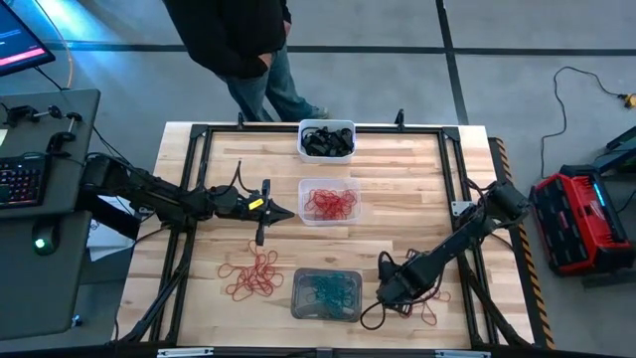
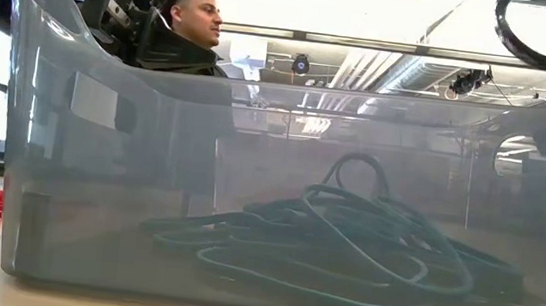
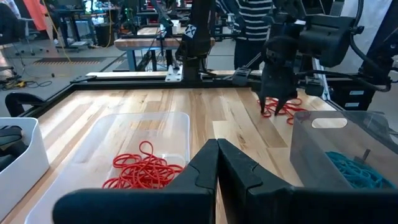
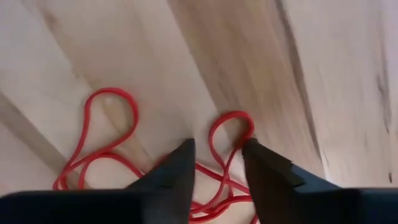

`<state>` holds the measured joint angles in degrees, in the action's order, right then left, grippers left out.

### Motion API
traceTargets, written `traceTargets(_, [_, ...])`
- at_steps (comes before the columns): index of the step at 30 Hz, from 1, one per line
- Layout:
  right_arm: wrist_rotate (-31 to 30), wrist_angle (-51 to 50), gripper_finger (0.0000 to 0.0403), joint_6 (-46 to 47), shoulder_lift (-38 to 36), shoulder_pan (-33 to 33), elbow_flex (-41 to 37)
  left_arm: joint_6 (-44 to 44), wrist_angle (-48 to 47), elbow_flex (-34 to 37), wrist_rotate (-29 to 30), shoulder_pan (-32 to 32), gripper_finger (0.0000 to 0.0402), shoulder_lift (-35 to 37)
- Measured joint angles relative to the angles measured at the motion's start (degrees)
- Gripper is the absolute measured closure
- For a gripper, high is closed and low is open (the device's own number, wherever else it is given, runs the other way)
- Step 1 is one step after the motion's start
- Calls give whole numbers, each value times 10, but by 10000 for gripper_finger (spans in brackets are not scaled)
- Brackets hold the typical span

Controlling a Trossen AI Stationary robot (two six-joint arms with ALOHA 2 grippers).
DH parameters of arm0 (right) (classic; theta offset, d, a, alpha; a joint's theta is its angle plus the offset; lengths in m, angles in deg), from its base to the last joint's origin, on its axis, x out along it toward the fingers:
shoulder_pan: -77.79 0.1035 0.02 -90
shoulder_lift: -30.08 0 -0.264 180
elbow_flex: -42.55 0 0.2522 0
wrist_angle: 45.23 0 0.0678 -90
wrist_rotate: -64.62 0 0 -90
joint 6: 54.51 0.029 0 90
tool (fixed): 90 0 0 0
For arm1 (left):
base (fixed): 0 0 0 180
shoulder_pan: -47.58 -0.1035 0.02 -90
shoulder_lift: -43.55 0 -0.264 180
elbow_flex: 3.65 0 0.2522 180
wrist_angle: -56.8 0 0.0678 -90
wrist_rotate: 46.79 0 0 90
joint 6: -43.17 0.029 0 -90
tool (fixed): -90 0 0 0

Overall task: Sort rubber bands into baskets
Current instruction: Put the red rubber band into the transparent bin

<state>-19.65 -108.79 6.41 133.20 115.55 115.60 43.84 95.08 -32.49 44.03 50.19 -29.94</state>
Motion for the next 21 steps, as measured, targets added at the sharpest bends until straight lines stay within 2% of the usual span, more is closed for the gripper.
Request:
traceTargets(3, [14, 8, 340, -39, 0, -10, 0, 0, 0, 0, 0, 0, 401, 0])
traceTargets(6, [-2, 5, 392, -71, -11, -19, -2, 0, 0, 0, 0, 0, 401, 0])
traceTargets(12, [-84, 4, 391, -83, -72, -34, -3, 0, 0, 0, 0, 0, 402, 0])
traceTargets(21, [-261, 30, 402, -116, -181, -34, -2, 0, 0, 0, 0, 0, 401, 0])
